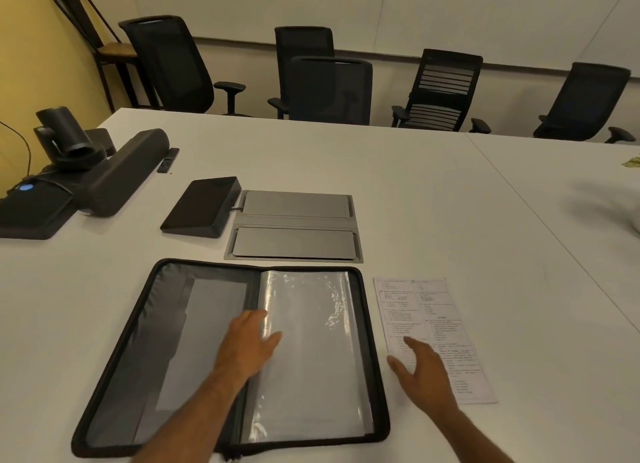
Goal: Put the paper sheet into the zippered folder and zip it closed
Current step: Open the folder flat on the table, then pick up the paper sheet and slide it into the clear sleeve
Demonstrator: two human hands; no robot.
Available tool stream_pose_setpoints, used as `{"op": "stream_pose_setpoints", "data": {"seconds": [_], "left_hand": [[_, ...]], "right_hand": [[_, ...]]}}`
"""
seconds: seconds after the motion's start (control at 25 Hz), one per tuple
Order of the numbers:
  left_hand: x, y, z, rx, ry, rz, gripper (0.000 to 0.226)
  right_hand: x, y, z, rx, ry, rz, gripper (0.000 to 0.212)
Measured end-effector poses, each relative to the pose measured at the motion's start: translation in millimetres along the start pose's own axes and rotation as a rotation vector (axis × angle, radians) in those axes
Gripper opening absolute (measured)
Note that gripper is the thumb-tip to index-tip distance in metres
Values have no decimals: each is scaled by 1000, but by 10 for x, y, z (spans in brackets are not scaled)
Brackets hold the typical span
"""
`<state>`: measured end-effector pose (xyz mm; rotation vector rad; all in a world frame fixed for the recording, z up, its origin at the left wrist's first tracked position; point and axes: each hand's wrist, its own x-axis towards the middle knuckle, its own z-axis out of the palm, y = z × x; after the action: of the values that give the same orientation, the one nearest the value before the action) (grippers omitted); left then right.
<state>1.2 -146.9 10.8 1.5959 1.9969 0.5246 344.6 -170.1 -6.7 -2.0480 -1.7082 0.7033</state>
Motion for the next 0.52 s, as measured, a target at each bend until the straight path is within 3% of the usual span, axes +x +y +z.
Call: {"op": "stream_pose_setpoints", "data": {"seconds": [0.12,0.32,0.52], "left_hand": [[56,576,397,-233,-120,-24,56],[99,1344,1033,-427,-337,-115,69],[98,1782,1479,-582,-481,-204,41]], "right_hand": [[272,269,-270,50,58,156,68],[675,675,-601,-23,55,371,81],[909,922,-619,-125,-25,458,106]]}}
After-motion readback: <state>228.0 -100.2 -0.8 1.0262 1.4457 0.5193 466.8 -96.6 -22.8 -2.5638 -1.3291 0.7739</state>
